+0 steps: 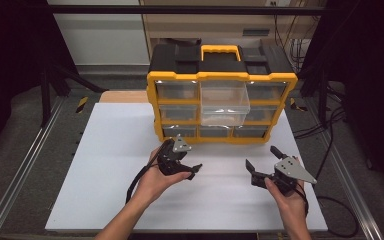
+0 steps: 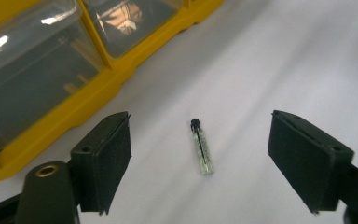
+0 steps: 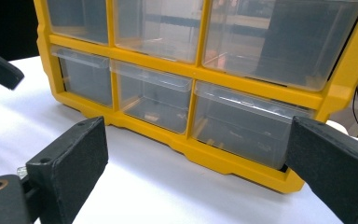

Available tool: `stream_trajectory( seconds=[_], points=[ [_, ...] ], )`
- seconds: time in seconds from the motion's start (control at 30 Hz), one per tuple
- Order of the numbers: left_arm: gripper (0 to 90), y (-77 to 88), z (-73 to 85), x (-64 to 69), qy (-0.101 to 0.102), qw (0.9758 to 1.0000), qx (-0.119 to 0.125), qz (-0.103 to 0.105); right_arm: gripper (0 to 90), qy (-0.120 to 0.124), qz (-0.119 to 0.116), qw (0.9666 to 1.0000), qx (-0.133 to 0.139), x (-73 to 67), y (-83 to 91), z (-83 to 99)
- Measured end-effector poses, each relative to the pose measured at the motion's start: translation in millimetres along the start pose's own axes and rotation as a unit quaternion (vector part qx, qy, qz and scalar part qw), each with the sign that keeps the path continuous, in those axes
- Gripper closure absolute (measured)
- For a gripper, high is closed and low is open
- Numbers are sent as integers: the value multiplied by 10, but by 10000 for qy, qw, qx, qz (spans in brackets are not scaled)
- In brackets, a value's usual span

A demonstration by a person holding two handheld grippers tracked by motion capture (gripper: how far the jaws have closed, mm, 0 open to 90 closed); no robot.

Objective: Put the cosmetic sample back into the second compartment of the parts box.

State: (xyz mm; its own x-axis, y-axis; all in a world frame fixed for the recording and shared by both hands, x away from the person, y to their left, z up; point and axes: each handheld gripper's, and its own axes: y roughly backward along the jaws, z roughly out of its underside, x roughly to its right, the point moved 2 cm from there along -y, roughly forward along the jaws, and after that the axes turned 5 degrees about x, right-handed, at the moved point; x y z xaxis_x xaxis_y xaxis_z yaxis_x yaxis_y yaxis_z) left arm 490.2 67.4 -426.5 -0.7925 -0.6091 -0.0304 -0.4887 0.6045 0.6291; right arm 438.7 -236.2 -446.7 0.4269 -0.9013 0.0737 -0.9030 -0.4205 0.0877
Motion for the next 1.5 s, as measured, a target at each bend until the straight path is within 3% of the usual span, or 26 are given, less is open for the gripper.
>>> stream_trajectory(
  seconds=[0.2,0.43,0.5,0.77,0.93,1.5],
  points=[
    [279,-77,83,8,94,9999,-43,-6,59,23,-21,10000,-43,-12,-15,8],
    [353,-198,121,25,162,9995,-266,38,59,59,-44,9999,-77,-30,-26,13],
    [418,-235,125,30,184,9993,-303,94,59,66,-58,9999,-84,-36,-28,13],
    [535,-384,152,68,250,9980,-551,192,59,85,-64,9999,-124,-36,-38,21],
    [599,-464,175,72,322,9976,-607,133,58,112,-66,9998,-151,-36,-39,23],
    [705,-609,227,58,446,9956,-815,108,55,94,-86,9998,-165,-36,-41,25]
  ],
)
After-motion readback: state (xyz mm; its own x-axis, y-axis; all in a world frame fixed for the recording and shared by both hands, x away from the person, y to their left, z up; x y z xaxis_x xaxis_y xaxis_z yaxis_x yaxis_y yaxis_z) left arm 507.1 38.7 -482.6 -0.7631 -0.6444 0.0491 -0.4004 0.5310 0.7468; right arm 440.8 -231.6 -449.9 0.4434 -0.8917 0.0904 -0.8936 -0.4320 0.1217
